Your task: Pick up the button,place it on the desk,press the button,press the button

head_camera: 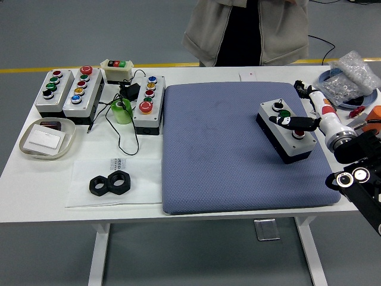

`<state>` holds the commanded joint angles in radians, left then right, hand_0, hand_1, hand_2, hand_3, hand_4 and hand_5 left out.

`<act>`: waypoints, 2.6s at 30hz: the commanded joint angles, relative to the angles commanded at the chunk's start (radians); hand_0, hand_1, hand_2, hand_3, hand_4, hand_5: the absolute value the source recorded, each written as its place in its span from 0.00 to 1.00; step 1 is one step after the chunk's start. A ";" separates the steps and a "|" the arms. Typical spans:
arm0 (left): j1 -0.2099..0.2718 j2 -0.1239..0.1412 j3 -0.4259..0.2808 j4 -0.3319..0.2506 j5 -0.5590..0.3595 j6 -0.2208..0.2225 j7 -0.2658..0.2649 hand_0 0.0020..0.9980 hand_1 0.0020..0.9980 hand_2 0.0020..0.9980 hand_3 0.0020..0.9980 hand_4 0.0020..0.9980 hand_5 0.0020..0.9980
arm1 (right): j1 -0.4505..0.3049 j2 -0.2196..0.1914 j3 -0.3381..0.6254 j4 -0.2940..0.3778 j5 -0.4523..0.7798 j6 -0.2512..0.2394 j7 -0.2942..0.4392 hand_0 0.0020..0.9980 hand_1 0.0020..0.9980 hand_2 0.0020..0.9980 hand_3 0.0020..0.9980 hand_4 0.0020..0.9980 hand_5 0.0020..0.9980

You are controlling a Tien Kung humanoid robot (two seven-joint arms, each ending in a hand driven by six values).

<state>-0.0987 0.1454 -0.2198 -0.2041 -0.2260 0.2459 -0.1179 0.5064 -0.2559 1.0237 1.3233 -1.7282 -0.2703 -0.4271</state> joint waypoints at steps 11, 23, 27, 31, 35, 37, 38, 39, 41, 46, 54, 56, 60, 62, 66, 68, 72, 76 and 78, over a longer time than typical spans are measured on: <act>-0.002 0.002 0.002 0.000 -0.007 0.000 -0.002 0.71 0.83 0.88 0.83 0.65 1.00 | 0.029 0.062 -0.025 -0.103 -0.089 -0.009 -0.038 1.00 0.96 1.00 1.00 1.00 0.25; -0.002 0.003 0.006 -0.001 -0.013 0.000 -0.004 0.71 0.83 0.89 0.83 0.65 1.00 | 0.074 0.091 -0.037 -0.200 -0.121 0.008 -0.072 1.00 0.94 1.00 1.00 1.00 0.25; -0.002 0.003 0.006 -0.001 -0.014 0.001 -0.003 0.71 0.83 0.89 0.84 0.65 1.00 | 0.097 0.094 -0.040 -0.235 -0.125 0.018 -0.078 1.00 0.91 0.97 0.97 1.00 0.25; -0.002 0.003 0.005 -0.001 -0.014 0.002 -0.003 0.71 0.83 0.89 0.83 0.65 1.00 | 0.117 0.096 -0.045 -0.266 -0.123 0.026 -0.083 0.99 0.88 0.93 0.95 1.00 0.24; -0.002 0.003 0.005 -0.001 -0.014 0.002 -0.003 0.71 0.83 0.89 0.83 0.65 1.00 | 0.134 0.100 -0.048 -0.303 -0.120 0.039 -0.088 0.99 0.88 0.93 0.95 1.00 0.24; -0.002 0.003 0.005 -0.001 -0.013 0.002 -0.003 0.71 0.83 0.89 0.83 0.65 1.00 | 0.142 0.103 -0.048 -0.320 -0.117 0.045 -0.089 0.97 0.83 0.87 0.94 1.00 0.25; -0.002 0.003 0.004 -0.001 -0.013 0.002 -0.003 0.71 0.83 0.89 0.83 0.65 1.00 | 0.144 0.104 -0.048 -0.326 -0.115 0.046 -0.089 0.97 0.83 0.87 0.94 1.00 0.25; -0.002 0.003 0.004 -0.001 -0.012 0.003 -0.002 0.71 0.83 0.89 0.83 0.65 1.00 | 0.146 0.105 -0.049 -0.333 -0.113 0.048 -0.089 0.97 0.83 0.87 0.94 1.00 0.25; -0.003 0.003 0.005 -0.002 -0.013 0.002 -0.003 0.71 0.83 0.89 0.83 0.65 1.00 | 0.149 0.107 -0.050 -0.345 -0.114 0.050 -0.091 0.97 0.83 0.87 0.94 1.00 0.25; -0.003 0.003 0.004 -0.002 -0.009 0.003 -0.001 0.70 0.83 0.88 0.83 0.65 1.00 | 0.146 0.104 -0.053 -0.354 -0.099 0.034 -0.086 0.96 0.79 0.81 0.93 1.00 0.25; -0.001 0.003 0.001 -0.002 -0.002 0.004 0.000 0.70 0.83 0.89 0.83 0.65 1.00 | 0.142 0.101 -0.054 -0.362 -0.103 0.042 -0.096 0.95 0.72 0.71 0.90 1.00 0.24; 0.000 0.003 0.000 -0.003 0.000 0.004 0.000 0.70 0.83 0.88 0.83 0.65 1.00 | 0.141 0.101 -0.055 -0.366 -0.106 0.044 -0.098 0.91 0.67 0.66 0.87 1.00 0.24; 0.001 0.004 -0.001 -0.003 0.002 0.004 0.001 0.70 0.83 0.88 0.83 0.65 1.00 | 0.141 0.100 -0.057 -0.373 -0.114 0.052 -0.104 0.91 0.67 0.66 0.87 1.00 0.24; 0.000 0.004 -0.001 -0.003 0.004 0.004 0.001 0.70 0.83 0.88 0.83 0.65 1.00 | 0.141 0.100 -0.059 -0.375 -0.117 0.056 -0.105 0.83 0.60 0.60 0.85 1.00 0.24; 0.001 0.004 -0.002 -0.003 0.005 0.004 0.001 0.70 0.83 0.88 0.83 0.65 1.00 | 0.143 0.099 -0.067 -0.376 -0.130 0.064 -0.109 0.83 0.60 0.60 0.85 1.00 0.24; 0.001 0.004 -0.002 -0.003 0.005 0.004 0.001 0.70 0.83 0.88 0.83 0.65 1.00 | 0.145 0.098 -0.074 -0.377 -0.138 0.069 -0.111 0.73 0.55 0.56 0.80 1.00 0.23; 0.001 0.004 0.001 -0.003 0.001 0.004 0.000 0.70 0.83 0.88 0.83 0.65 1.00 | 0.149 0.095 -0.085 -0.376 -0.149 0.066 -0.113 0.73 0.55 0.56 0.80 1.00 0.23; 0.000 0.004 0.004 -0.003 -0.005 0.003 -0.002 0.70 0.83 0.88 0.83 0.65 1.00 | 0.151 0.090 -0.095 -0.374 -0.166 0.062 -0.117 0.55 0.46 0.48 0.69 0.85 0.11; 0.000 0.004 0.005 -0.003 -0.006 0.003 -0.002 0.70 0.83 0.88 0.83 0.65 1.00 | 0.152 0.087 -0.097 -0.373 -0.171 0.064 -0.117 0.55 0.46 0.48 0.69 0.85 0.11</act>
<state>-0.0989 0.1496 -0.2153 -0.2069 -0.2324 0.2491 -0.1200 0.6585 -0.1686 0.9267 0.9506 -1.8994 -0.2061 -0.5437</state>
